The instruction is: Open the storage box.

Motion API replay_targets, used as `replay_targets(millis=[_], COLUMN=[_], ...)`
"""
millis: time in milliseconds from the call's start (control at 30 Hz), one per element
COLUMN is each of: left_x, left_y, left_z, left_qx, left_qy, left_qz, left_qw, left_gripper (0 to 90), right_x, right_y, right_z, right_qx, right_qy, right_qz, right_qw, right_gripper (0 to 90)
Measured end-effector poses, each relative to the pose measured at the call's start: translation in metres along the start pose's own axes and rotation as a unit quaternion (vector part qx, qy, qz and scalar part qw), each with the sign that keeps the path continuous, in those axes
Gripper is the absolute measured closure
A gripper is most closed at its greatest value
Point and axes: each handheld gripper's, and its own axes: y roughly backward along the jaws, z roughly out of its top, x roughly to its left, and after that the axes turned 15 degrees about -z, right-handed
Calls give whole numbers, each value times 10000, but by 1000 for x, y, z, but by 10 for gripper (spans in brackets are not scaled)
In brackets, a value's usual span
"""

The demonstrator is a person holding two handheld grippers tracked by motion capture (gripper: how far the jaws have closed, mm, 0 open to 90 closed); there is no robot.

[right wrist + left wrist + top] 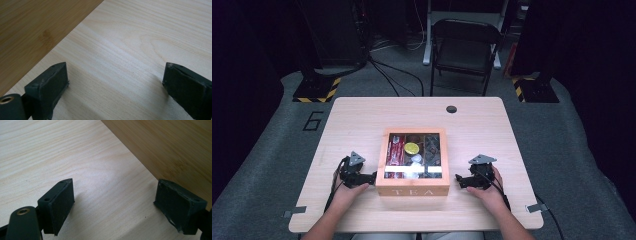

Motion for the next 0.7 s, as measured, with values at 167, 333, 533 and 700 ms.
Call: replay_targets(millis=[167,333,533,700], left_x=[0,1,3,2], left_y=[1,3,7,10], left_z=[-1,-1,0,2], left_qx=[-85,-33,-8,37], left_qy=[23,24,113,117], left_qz=[24,-12,-82,-130], left_qw=[10000,10000,9999,9998], left_gripper=[194,223,298,339], right_x=[0,0,-4,-10], right_y=[0,1,2,7], right_z=[0,0,0,1], right_qx=[-7,-6,-35,62], right_qy=[-2,-38,-48,-150], right_qz=[27,46,43,83], right_qw=[10000,10000,10000,9998], right_gripper=[64,79,177,281])
